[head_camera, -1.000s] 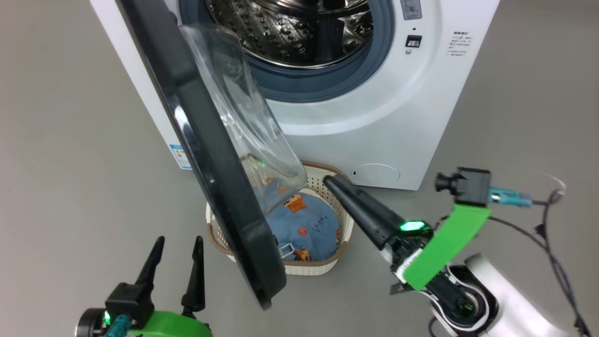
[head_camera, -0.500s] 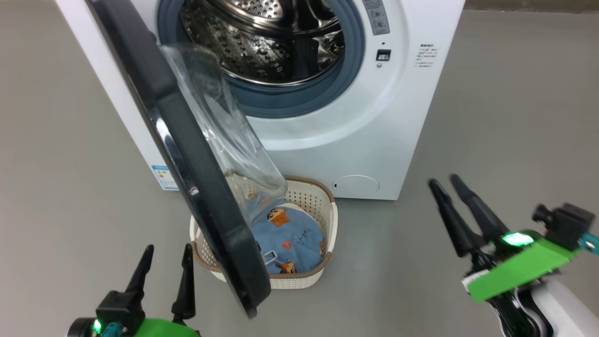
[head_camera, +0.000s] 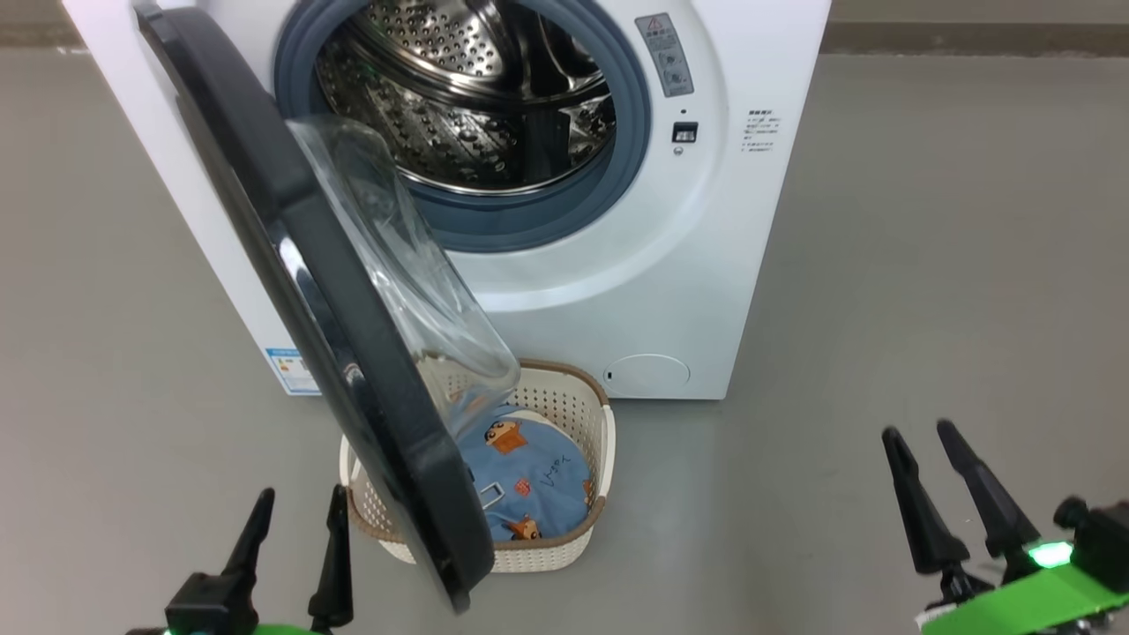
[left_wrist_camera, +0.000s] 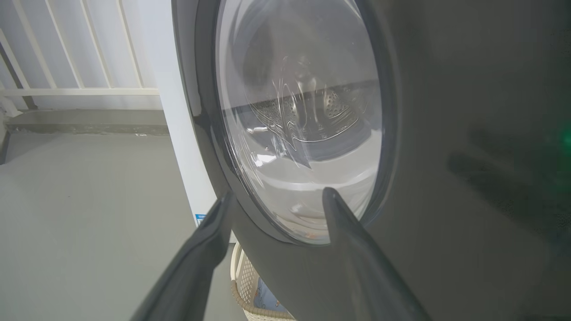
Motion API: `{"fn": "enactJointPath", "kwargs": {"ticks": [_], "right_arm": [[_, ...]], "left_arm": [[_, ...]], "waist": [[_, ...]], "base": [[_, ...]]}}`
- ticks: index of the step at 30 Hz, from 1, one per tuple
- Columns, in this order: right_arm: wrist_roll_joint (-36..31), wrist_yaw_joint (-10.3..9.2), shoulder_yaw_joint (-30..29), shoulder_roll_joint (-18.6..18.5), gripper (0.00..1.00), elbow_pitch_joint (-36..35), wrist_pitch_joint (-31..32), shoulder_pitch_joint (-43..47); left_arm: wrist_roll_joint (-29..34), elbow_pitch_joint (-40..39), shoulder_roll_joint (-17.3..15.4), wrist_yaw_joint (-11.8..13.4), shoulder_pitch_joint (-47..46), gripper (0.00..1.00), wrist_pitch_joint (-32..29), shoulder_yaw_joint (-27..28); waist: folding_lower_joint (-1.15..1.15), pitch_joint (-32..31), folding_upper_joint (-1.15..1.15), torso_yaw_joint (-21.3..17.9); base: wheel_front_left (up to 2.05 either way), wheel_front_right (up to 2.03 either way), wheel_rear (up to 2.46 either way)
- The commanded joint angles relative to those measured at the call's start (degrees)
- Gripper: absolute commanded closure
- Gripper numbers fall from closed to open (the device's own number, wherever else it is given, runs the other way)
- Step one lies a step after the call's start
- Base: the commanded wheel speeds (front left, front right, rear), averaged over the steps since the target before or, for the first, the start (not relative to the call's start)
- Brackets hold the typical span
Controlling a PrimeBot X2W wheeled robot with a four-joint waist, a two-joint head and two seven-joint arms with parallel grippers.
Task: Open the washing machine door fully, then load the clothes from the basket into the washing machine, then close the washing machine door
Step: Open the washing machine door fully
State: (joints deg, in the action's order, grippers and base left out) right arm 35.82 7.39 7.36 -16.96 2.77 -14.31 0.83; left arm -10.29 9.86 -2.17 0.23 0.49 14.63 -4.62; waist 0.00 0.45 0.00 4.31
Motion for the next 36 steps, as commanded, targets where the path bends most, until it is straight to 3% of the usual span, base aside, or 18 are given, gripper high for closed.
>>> {"fn": "enactJointPath", "kwargs": {"ticks": [1, 17, 25, 36], "right_arm": [[-1.1, 0.10, 0.3, -0.5, 0.00, -1.7, -0.7, 0.2], [-21.5, 0.10, -14.3, 6.6, 0.00, -2.3, -0.7, 6.5], [-24.5, 0.10, -19.1, 9.9, 0.00, -0.5, -0.7, 8.4], [-25.3, 0.10, -20.1, 11.1, 0.00, 0.5, -0.7, 8.7]], "left_arm": [[0.6, -1.3, -0.7, 0.0, -0.9, 0.00, 0.4, 2.1], [0.8, -1.5, -0.7, -0.3, 0.6, 0.00, 0.4, 2.6], [0.8, -1.4, -0.7, -0.2, 1.2, 0.00, 0.4, 2.9], [1.3, -1.4, -0.7, 0.0, 1.3, 0.00, 0.4, 3.5]], "waist": [[0.00, -0.3, 0.00, -0.3], [0.00, -1.0, 0.00, -0.9], [0.00, -1.1, 0.00, -0.9], [0.00, -1.1, 0.00, -1.0]], "base": [[0.00, 0.00, 0.00], [0.00, 0.00, 0.00], [0.00, 0.00, 0.00], [0.00, 0.00, 0.00]]}}
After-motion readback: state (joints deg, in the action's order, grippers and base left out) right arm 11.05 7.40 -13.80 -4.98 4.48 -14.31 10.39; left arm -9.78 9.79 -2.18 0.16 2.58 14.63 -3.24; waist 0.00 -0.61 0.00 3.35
